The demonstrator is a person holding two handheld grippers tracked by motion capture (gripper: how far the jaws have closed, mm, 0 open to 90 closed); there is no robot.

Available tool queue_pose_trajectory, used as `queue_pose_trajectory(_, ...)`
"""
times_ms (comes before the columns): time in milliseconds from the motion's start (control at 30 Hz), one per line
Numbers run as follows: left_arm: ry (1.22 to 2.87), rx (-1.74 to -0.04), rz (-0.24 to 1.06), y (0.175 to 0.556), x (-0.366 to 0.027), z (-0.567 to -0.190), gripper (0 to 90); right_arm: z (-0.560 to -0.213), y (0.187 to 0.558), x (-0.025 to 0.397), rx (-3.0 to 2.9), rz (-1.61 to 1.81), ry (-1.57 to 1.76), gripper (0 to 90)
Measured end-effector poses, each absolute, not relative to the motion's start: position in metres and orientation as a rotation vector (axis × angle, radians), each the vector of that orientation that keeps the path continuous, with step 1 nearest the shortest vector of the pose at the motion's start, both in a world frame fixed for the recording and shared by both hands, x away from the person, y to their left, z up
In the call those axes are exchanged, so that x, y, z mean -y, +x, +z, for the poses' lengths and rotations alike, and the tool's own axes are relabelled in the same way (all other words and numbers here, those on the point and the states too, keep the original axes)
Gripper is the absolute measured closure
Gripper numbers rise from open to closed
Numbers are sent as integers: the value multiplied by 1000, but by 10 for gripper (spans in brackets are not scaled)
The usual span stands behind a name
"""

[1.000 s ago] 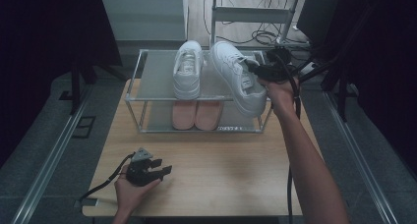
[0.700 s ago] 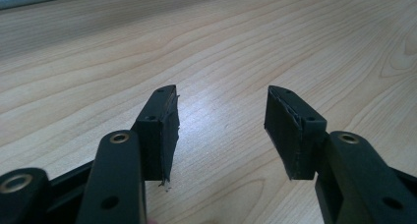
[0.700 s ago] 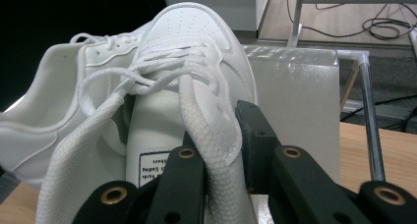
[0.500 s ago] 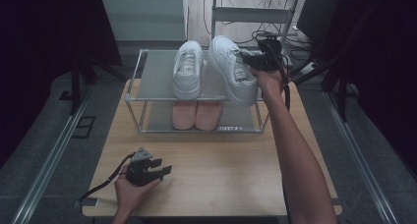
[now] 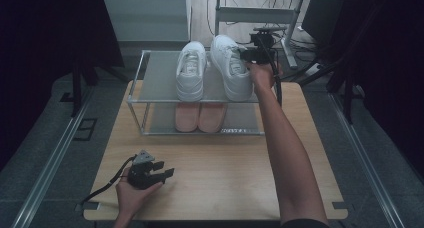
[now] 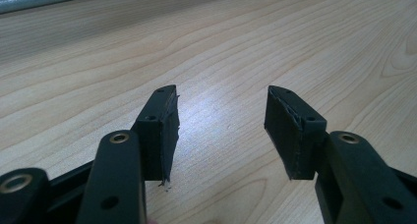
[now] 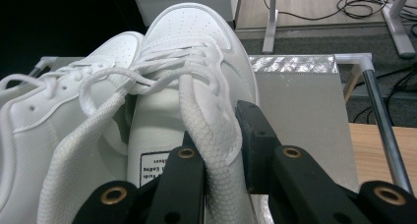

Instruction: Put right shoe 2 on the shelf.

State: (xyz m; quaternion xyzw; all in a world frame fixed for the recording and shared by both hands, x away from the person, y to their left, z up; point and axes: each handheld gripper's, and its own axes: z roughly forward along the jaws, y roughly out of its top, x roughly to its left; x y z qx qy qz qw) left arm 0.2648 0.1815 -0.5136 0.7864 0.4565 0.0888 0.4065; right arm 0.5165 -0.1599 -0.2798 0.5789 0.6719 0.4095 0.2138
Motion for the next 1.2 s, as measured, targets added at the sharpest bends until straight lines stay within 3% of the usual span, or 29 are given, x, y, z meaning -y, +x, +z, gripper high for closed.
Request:
queue_pose_trajectory(500, 1996, -1146, 228, 266, -182, -514, 473, -299, 542, 141, -1872, 1094, 1657, 782)
queue_pose_trajectory(700, 1993, -1148, 227, 265, -182, -514, 473, -300, 539, 139, -1909, 1145, 1593, 587)
queue_pose_trajectory(800, 1993, -1148, 225, 265, -182, -514, 473, -293, 532, 143, -1894, 1186, 1549, 546)
queue_pose_trajectory(1000, 1988, -1152, 223, 264, -181, -514, 473, -283, 513, 157, -1916, 1220, 1476, 551)
queue_pose_trajectory(1200, 1983, -1154, 223, 264, -180, -514, 473, -284, 486, 173, -1953, 1246, 1373, 645)
